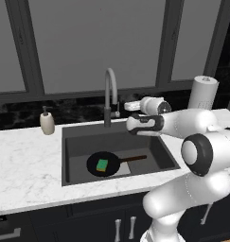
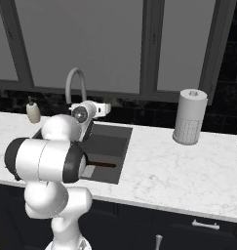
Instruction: Pick the pan and sponge and place them into the sink. Then turn on the water.
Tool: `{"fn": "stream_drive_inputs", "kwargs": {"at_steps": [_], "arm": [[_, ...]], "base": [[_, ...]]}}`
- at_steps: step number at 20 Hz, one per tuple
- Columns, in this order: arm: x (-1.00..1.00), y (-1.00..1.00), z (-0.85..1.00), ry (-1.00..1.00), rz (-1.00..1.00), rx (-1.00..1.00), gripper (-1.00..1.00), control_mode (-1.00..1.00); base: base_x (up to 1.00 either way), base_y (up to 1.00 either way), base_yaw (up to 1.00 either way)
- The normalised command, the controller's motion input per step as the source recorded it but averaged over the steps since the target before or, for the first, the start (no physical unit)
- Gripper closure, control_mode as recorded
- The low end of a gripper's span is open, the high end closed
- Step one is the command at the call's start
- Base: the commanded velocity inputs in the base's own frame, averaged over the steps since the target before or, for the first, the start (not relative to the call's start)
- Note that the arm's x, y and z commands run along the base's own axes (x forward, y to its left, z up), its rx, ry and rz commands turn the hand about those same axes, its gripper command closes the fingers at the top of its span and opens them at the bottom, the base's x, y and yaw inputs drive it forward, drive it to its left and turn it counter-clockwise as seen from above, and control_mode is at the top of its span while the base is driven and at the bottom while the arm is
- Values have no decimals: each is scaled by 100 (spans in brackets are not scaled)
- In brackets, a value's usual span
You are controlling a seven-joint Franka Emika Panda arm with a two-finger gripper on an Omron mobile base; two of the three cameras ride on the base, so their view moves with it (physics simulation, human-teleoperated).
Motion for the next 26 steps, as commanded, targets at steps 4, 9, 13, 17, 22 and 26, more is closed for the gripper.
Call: {"fn": "stream_drive_inputs", "kwargs": {"at_steps": [4, 9, 13, 17, 22, 26], "arm": [[3, 0, -36, -18, 0, 0, -100, -100], [2, 0, -39, -8, 0, 0, -100, -100], [0, 0, -36, 0, 0, 0, -100, -100], [0, 0, -25, 0, 0, 0, -100, -100], [9, 3, -16, 1, 0, 5, -100, -100], [26, 9, -13, 7, 0, 5, -100, -100]], "base": [[0, 0, 0], [0, 0, 0], [0, 0, 0], [0, 0, 0], [0, 0, 0], [0, 0, 0]]}}
